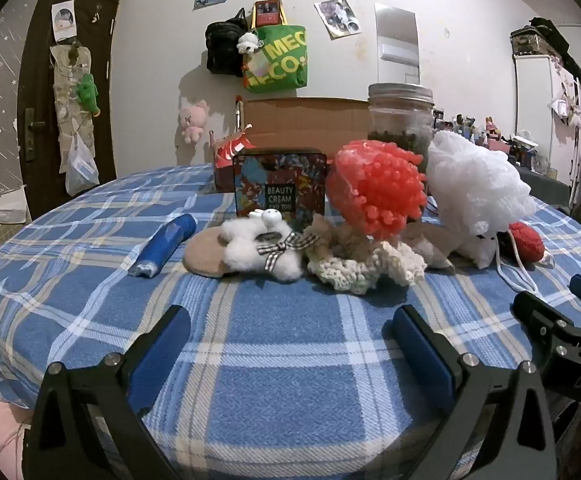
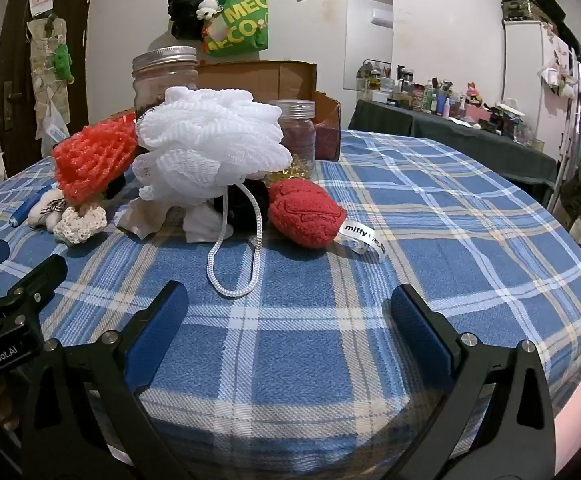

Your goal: Organize soft objects

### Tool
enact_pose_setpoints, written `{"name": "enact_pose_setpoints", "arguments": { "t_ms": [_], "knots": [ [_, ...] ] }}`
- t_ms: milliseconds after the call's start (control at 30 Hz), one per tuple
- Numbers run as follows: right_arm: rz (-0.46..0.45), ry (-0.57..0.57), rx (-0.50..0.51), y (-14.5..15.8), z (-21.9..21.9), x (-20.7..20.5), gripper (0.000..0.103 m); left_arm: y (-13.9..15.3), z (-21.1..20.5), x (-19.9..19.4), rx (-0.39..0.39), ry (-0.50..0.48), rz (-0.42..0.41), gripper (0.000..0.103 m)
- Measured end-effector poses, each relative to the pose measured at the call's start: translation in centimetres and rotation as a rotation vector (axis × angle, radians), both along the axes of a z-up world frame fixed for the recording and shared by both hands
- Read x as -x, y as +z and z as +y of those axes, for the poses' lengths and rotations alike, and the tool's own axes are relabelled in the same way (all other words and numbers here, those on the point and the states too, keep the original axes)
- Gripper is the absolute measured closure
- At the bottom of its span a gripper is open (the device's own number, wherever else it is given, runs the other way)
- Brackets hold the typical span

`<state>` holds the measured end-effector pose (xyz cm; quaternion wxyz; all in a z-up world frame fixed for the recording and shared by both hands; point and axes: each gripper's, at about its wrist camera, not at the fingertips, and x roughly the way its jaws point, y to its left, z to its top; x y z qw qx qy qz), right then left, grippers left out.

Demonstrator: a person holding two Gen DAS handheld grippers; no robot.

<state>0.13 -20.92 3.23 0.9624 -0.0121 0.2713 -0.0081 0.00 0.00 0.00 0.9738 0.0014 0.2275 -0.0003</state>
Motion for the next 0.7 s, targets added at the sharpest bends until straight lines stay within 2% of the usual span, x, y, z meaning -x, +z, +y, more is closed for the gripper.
{"name": "enact_pose_setpoints", "arguments": {
  "t_ms": [700],
  "knots": [
    [0.0, 0.0, 0.003, -0.02, 0.02, 0.12, 0.0, 0.0, 0.0, -0.01, -0.001, 0.0, 0.005, 0.0]
  ]
}}
